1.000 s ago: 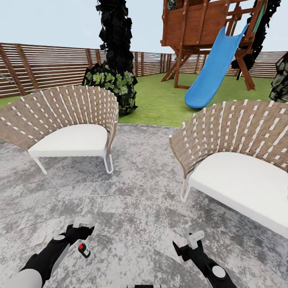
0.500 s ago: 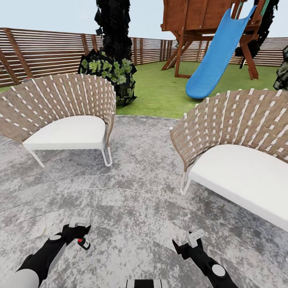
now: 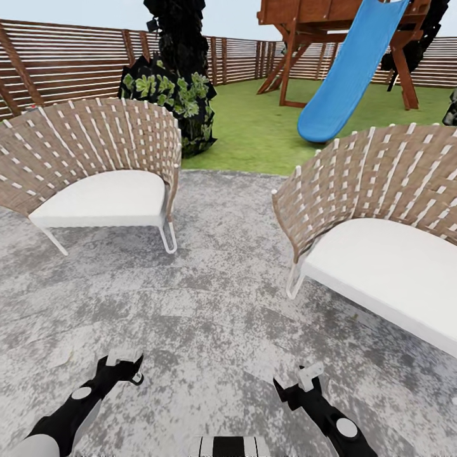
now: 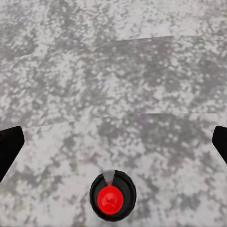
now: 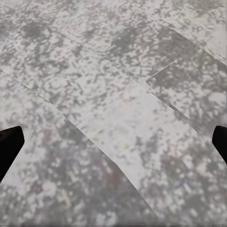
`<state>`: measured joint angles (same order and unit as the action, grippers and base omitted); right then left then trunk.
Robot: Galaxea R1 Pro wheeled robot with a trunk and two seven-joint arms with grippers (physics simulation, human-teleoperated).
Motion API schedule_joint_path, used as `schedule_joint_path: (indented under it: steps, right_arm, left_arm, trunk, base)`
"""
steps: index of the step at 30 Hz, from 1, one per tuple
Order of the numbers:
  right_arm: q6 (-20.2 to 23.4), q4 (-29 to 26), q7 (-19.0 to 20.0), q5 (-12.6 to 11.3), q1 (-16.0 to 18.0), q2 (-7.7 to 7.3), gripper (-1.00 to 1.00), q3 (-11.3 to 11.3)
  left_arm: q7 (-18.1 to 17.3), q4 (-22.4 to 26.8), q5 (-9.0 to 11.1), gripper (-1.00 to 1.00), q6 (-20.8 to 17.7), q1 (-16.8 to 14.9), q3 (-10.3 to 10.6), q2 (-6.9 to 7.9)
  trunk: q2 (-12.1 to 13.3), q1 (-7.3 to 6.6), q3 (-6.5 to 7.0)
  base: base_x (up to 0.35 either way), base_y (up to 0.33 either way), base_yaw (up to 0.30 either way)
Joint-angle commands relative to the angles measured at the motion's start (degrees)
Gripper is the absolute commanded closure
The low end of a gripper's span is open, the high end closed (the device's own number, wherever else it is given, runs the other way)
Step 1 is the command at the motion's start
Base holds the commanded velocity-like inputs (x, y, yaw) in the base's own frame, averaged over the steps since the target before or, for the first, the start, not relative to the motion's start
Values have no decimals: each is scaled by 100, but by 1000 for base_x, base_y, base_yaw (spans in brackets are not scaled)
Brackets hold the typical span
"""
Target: In the garden, pick up the pesticide atomizer on the floor and spray pesticide onto both trees until each tree trunk is fully covered.
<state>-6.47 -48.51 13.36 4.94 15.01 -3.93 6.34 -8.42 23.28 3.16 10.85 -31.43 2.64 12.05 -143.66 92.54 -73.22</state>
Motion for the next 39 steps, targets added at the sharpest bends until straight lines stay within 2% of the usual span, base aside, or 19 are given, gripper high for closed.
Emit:
schedule_joint_path:
  steps: [1, 22, 34, 39]
  right_arm:
    - [-21, 2, 0, 51, 2, -3, -100, 2]
    - [-21, 5, 0, 50, 2, -3, -100, -2]
    - [-29, -1, 0, 45, 2, -3, -100, -2]
    - [-22, -1, 0, 45, 2, -3, -100, -2]
  left_arm:
    - [-5, -23, 44, -100, 56, -3, 27, 6]
    - [-2, -45, 62, -100, 128, -9, 26, -1]
    - [8, -40, 62, -100, 135, -8, 26, 1]
    - [30, -35, 64, -100, 129, -12, 26, 1]
  trunk:
    - [-3, 1, -29]
    - [-31, 55, -673]
    - [-31, 55, -723]
    - [-36, 66, -847]
  base:
    - [0, 0, 0]
    - [0, 0, 0]
    - [0, 0, 0]
    - [0, 0, 0]
